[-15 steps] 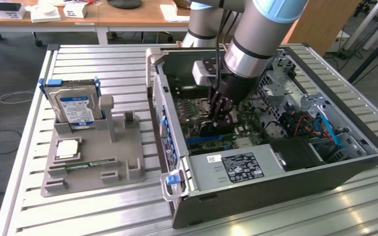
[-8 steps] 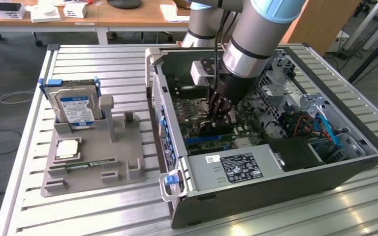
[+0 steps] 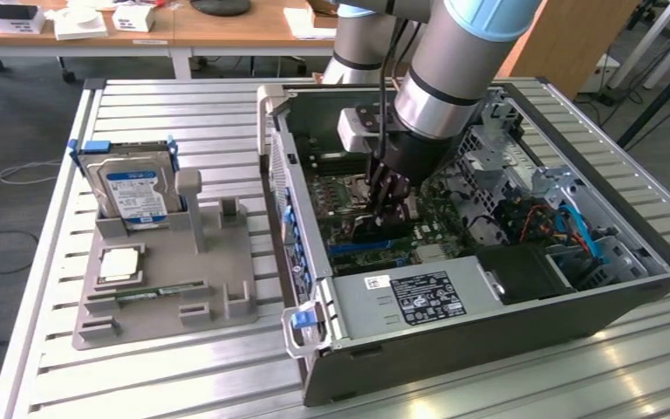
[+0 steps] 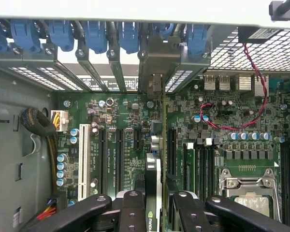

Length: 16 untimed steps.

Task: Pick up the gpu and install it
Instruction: 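Insert the gpu into the slot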

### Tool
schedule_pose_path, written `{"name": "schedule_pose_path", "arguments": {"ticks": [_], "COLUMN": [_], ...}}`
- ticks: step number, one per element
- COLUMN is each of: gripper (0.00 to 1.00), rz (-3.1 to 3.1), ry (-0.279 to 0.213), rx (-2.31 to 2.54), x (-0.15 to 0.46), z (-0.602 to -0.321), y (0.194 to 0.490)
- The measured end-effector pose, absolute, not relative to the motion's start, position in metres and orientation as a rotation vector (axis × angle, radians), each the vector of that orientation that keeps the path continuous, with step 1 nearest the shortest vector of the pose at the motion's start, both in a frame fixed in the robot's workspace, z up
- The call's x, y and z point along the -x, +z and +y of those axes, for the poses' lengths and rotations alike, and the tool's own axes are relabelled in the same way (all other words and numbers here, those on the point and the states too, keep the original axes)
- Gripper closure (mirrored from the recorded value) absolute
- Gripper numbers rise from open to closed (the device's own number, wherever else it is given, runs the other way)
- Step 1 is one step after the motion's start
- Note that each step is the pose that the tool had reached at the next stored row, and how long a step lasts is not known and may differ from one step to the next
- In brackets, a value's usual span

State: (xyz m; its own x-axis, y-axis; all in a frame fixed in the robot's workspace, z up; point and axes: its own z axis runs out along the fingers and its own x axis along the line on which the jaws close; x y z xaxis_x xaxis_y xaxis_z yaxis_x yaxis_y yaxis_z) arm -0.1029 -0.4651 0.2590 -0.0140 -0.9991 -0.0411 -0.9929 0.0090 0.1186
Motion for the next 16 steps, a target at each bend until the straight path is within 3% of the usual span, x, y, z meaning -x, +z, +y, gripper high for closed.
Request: {"name": "schedule_pose_path", "arguments": {"ticks": [16], "gripper": [0.73], "rz": [-2.192], "ry": [-0.175], "rx": [-2.167], "x": [0.1029], "z": [-0.4651], "y": [0.2573]}}
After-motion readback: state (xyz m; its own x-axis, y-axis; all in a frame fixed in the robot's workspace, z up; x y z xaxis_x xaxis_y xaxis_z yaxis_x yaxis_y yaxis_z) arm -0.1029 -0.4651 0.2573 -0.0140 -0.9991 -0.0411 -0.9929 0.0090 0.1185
